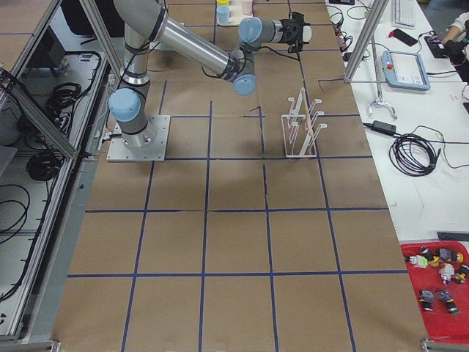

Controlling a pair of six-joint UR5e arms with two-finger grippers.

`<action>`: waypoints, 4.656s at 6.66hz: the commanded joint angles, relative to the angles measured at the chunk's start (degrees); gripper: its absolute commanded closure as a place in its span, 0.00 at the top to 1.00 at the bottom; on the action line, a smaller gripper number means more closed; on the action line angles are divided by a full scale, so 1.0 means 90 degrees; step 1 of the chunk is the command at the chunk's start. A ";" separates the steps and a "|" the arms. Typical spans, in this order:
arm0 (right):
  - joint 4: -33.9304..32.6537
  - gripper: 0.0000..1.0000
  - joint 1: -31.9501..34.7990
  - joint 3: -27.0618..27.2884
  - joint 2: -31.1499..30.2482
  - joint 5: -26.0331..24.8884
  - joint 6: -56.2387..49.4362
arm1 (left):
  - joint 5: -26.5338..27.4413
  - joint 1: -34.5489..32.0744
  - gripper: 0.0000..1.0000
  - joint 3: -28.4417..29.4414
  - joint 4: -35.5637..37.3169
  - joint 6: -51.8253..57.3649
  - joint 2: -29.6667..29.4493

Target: Transfer IKEA cup to right arm and place on rack

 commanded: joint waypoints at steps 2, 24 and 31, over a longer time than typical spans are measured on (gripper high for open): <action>0.0211 0.19 -0.0663 -0.0095 0.0020 -0.0751 -0.4097 | 0.2852 -0.0802 0.99 0.1239 -0.3946 -0.0707 0.0482; -0.0889 1.00 -0.0929 -0.0447 0.1282 -0.0773 -0.4032 | 0.4696 0.1782 0.98 -0.0493 -0.6093 0.2622 0.0720; -0.0331 1.00 0.0446 0.0351 -0.0360 -0.0626 0.3166 | 0.4737 0.1821 0.00 -0.0473 -0.6675 0.2554 0.0767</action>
